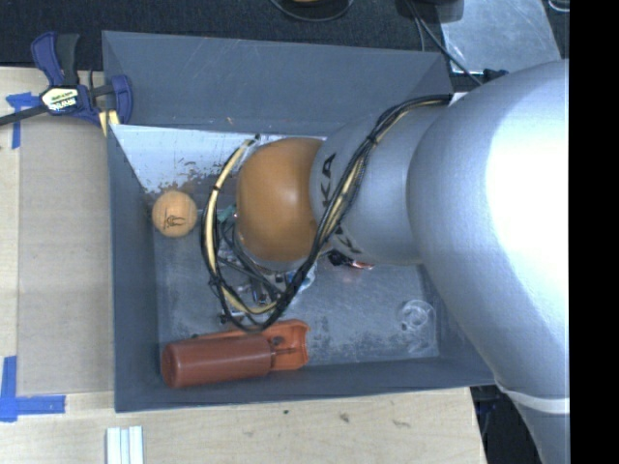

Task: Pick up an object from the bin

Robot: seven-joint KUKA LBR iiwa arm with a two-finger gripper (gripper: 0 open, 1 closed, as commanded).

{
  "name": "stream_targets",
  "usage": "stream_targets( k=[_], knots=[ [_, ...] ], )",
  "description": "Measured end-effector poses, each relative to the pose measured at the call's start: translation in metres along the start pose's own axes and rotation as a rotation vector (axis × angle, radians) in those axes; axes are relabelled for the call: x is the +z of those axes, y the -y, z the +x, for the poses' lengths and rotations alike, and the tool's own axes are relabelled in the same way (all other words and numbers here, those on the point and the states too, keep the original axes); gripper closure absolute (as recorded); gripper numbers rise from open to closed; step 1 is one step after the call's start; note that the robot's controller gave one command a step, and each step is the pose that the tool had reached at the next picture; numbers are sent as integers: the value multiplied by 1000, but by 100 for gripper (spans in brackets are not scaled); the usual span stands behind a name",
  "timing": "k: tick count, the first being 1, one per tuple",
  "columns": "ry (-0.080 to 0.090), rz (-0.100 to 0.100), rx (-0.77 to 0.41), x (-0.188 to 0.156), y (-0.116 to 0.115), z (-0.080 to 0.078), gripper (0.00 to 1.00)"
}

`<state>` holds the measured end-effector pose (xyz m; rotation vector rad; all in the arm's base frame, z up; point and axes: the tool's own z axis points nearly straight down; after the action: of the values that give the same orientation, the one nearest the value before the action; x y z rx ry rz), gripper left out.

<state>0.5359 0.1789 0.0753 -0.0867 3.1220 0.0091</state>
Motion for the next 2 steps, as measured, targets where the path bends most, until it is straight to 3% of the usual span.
stream_targets(
  k=[1, 2],
  knots=[
    [-15, 7, 235, -13, 70, -18, 0],
    [3, -1, 491, 5, -2, -50, 0]
  ],
)
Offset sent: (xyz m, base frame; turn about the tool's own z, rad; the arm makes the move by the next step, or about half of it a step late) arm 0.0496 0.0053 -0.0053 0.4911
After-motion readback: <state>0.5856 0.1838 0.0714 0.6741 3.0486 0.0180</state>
